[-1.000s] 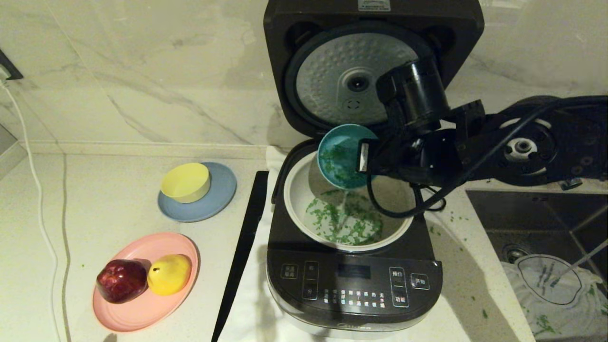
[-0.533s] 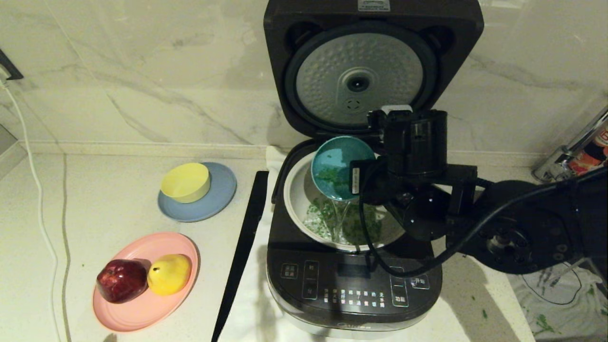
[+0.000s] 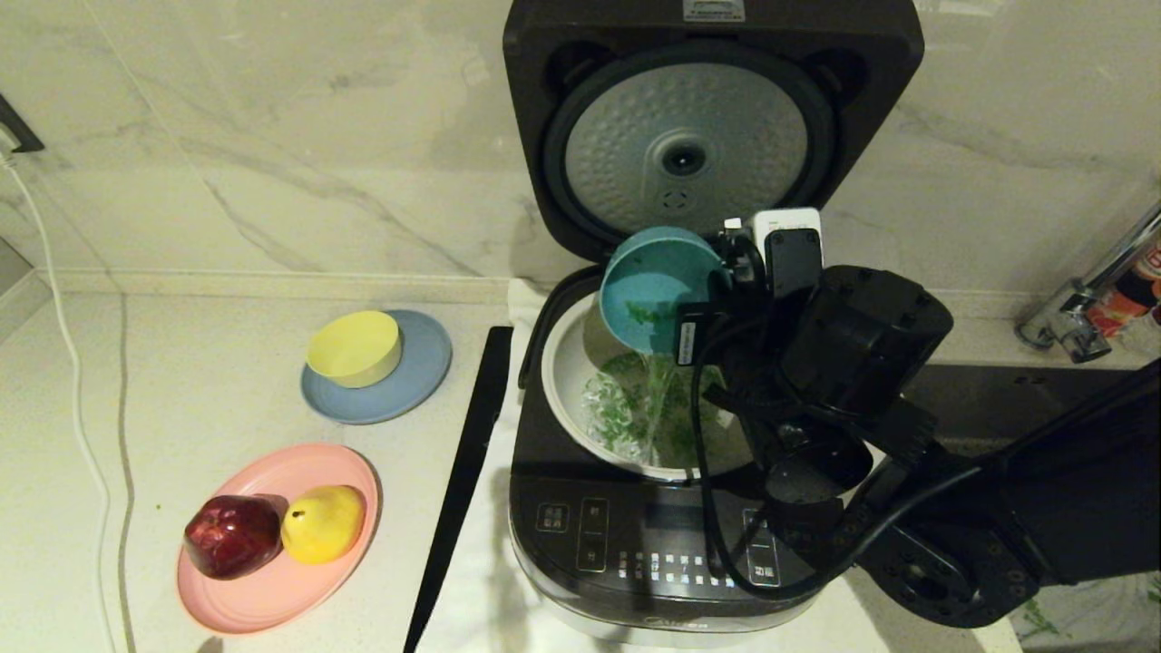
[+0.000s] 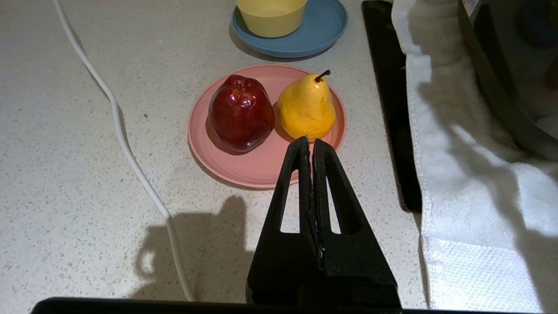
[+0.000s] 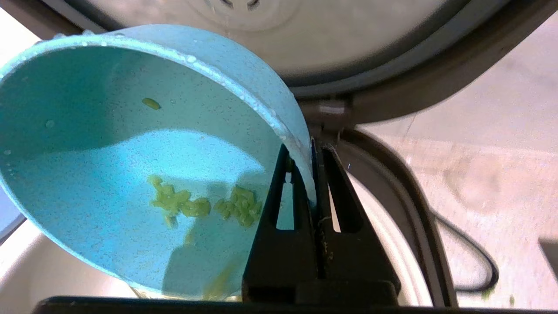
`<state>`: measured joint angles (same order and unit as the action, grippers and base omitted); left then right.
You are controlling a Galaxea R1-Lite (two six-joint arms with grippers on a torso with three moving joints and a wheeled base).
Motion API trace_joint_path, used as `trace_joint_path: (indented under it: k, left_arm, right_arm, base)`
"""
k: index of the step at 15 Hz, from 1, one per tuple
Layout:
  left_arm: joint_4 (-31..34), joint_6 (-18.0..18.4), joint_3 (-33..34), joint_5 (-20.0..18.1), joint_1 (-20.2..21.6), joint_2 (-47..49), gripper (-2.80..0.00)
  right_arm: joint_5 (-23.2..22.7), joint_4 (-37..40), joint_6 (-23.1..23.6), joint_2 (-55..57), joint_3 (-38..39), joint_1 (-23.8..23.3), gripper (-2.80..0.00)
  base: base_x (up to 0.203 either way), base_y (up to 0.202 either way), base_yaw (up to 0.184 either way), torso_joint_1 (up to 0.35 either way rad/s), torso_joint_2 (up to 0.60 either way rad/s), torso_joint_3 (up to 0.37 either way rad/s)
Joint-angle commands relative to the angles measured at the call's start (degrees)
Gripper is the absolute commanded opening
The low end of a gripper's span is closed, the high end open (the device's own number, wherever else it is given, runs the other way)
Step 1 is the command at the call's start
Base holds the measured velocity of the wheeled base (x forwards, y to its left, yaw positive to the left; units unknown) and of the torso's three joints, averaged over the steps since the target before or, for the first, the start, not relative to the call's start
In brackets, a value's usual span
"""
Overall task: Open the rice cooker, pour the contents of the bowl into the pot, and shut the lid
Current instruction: Pour the water from the bowl into the rice cooker
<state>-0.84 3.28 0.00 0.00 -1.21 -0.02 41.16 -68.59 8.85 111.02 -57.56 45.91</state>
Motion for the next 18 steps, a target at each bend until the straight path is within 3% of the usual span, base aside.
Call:
trace_joint_path:
  k: [1,5,18]
  left_arm:
    - [-0.04,-0.03,0.53,0.00,-0.02,-0.15,-2.80]
    - [-0.04,-0.03,0.53,0.00,-0.02,-0.15,-2.80]
    - [-0.02,-0.03,0.53,0.00,-0.02,-0.15,-2.80]
  right_arm:
    - [-0.08,-8.35,3.74,3.28,1.32,0.34,-2.80]
    - [-1.70,-19.06,11.63,6.12,3.37,0.72,-2.80]
    - [-1.86,-19.07,11.87,3.59,5.35,2.17,-2.80]
  base:
    - [0.000,0.000,0.000,0.000,0.00,0.000]
    - [0.000,0.000,0.000,0.000,0.00,0.000]
    - [0.000,0.000,0.000,0.000,0.00,0.000]
